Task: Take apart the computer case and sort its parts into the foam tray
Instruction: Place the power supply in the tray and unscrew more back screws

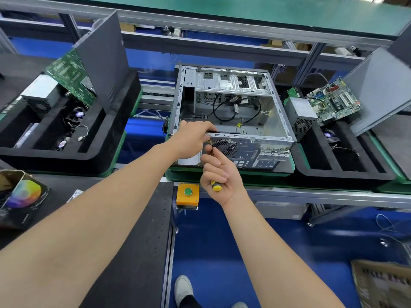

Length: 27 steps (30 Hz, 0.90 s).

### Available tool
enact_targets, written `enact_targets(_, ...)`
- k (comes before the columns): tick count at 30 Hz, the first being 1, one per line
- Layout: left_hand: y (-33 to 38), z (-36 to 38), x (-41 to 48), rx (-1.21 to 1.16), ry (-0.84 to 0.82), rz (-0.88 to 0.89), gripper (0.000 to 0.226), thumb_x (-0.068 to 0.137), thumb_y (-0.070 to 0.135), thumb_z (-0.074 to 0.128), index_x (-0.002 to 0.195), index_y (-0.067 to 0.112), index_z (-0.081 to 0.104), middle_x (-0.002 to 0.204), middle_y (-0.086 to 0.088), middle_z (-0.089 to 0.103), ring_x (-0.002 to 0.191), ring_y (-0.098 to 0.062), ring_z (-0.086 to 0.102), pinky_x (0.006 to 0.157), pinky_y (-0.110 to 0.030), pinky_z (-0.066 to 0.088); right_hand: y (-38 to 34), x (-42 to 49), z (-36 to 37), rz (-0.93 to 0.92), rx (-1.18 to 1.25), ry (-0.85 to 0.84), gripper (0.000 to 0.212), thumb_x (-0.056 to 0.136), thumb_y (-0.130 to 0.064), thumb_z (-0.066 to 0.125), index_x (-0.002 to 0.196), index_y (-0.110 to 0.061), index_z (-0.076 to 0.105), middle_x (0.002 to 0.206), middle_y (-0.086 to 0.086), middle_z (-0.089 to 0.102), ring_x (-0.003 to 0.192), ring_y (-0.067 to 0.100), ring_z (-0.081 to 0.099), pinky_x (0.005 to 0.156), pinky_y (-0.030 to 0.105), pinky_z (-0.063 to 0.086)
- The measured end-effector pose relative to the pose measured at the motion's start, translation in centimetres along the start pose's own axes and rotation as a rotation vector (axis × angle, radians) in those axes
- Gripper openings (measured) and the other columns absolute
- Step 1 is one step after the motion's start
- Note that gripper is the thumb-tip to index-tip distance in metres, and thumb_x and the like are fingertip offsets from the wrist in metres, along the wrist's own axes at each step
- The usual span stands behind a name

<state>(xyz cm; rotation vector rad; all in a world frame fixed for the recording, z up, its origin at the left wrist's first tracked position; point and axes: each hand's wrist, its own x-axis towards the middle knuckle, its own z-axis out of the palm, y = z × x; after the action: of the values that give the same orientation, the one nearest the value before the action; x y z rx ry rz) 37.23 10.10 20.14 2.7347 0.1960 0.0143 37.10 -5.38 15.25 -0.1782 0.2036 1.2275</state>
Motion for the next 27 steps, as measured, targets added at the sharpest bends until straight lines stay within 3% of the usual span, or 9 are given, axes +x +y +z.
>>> enact_targets(3, 0.0, -0.1, -0.1, -0.015, -0.006, -0.002, 0.039, 0.107, 0.01, 0.041, 0.143, 0.021, 0.051, 0.139, 0.0, 0.06, 0.127, -0.024, 0.052, 0.111, -0.046, 0.029, 0.1, 0.4, 0.2, -0.035, 0.004, 0.048, 0.038, 0.116, -0.032, 0.035, 0.1, -0.007, 0.059, 0.056, 0.0, 0.043, 0.027, 0.009, 0.034, 0.027, 0.017, 0.025)
enact_targets(5, 0.0, -0.2, -0.1, -0.027, -0.005, -0.003, 0.04, 0.106, 0.007, 0.041, 0.142, 0.021, 0.053, 0.138, 0.0, 0.061, 0.127, -0.025, 0.052, 0.11, -0.046, 0.031, -0.1, 0.5, 0.7, -0.076, -0.201, 0.203, 0.032, 0.115, -0.031, 0.04, 0.098, -0.011, 0.058, 0.056, -0.002, 0.04, 0.029, 0.008, 0.028, 0.026, 0.019, 0.022)
enact_targets(7, 0.0, -0.2, 0.0, -0.033, -0.009, -0.007, 0.04, 0.106, 0.006, 0.042, 0.141, 0.021, 0.054, 0.136, 0.0, 0.062, 0.125, -0.026, 0.053, 0.11, -0.046, 0.033, -0.2, 0.6, 1.1, -0.196, -0.642, 0.422, 0.02, 0.111, -0.024, 0.042, 0.098, -0.014, 0.054, 0.059, 0.0, 0.041, 0.034, 0.009, 0.025, 0.03, 0.021, 0.02)
enact_targets(11, 0.1, -0.3, 0.0, -0.062, -0.016, -0.023, 0.039, 0.105, 0.005, 0.044, 0.139, 0.021, 0.056, 0.132, -0.001, 0.064, 0.119, -0.026, 0.057, 0.109, -0.048, 0.037, 0.1, 0.8, 0.9, -0.494, -2.062, 0.881, 0.015, 0.111, -0.026, 0.037, 0.1, -0.019, 0.044, 0.072, 0.003, 0.045, 0.064, 0.027, 0.049, 0.054, 0.035, 0.036)
enact_targets(13, 0.2, -0.2, 0.0, -0.068, -0.008, -0.028, 0.038, 0.105, 0.006, 0.045, 0.138, 0.022, 0.056, 0.131, -0.001, 0.065, 0.118, -0.026, 0.057, 0.108, -0.048, 0.038, 0.7, 0.7, 0.6, -0.554, -2.323, 0.99, 0.008, 0.112, -0.027, 0.04, 0.109, -0.021, 0.044, 0.07, -0.001, 0.037, 0.07, 0.031, 0.049, 0.059, 0.039, 0.037)
enact_targets(18, 0.2, -0.1, -0.2, -0.069, 0.002, -0.037, 0.038, 0.105, 0.006, 0.044, 0.138, 0.021, 0.056, 0.13, -0.002, 0.065, 0.119, -0.027, 0.056, 0.108, -0.047, 0.038, -0.1, 0.9, 0.3, -0.654, -2.043, 0.894, 0.029, 0.111, -0.034, 0.04, 0.091, -0.018, 0.054, 0.078, 0.005, 0.059, 0.071, 0.028, 0.057, 0.056, 0.036, 0.036)
enact_targets(20, 0.3, -0.2, -0.2, -0.059, 0.006, -0.038, 0.038, 0.105, 0.006, 0.043, 0.139, 0.02, 0.056, 0.131, -0.002, 0.064, 0.121, -0.028, 0.054, 0.108, -0.046, 0.036, -0.5, 1.0, 1.0, -0.508, -1.701, 0.86, 0.032, 0.108, -0.029, 0.04, 0.093, -0.016, 0.065, 0.079, 0.007, 0.066, 0.059, 0.025, 0.055, 0.053, 0.032, 0.04)
enact_targets(23, 0.3, -0.2, -0.2, -0.043, 0.016, -0.04, 0.039, 0.106, 0.006, 0.042, 0.14, 0.021, 0.055, 0.135, -0.001, 0.063, 0.125, -0.028, 0.05, 0.109, -0.045, 0.033, -0.9, 0.8, 2.0, -0.249, -1.012, 0.678, 0.033, 0.107, -0.019, 0.037, 0.106, -0.007, 0.068, 0.066, 0.003, 0.057, 0.043, 0.016, 0.041, 0.042, 0.026, 0.036)
enact_targets(27, 0.3, -0.1, -0.3, -0.042, 0.023, -0.037, 0.04, 0.106, 0.006, 0.042, 0.14, 0.021, 0.054, 0.137, -0.001, 0.062, 0.126, -0.028, 0.049, 0.108, -0.044, 0.033, -1.3, -0.2, 2.1, -0.132, -0.559, 0.389, 0.024, 0.112, -0.023, 0.04, 0.104, -0.012, 0.06, 0.065, -0.001, 0.051, 0.046, 0.011, 0.044, 0.041, 0.023, 0.04)
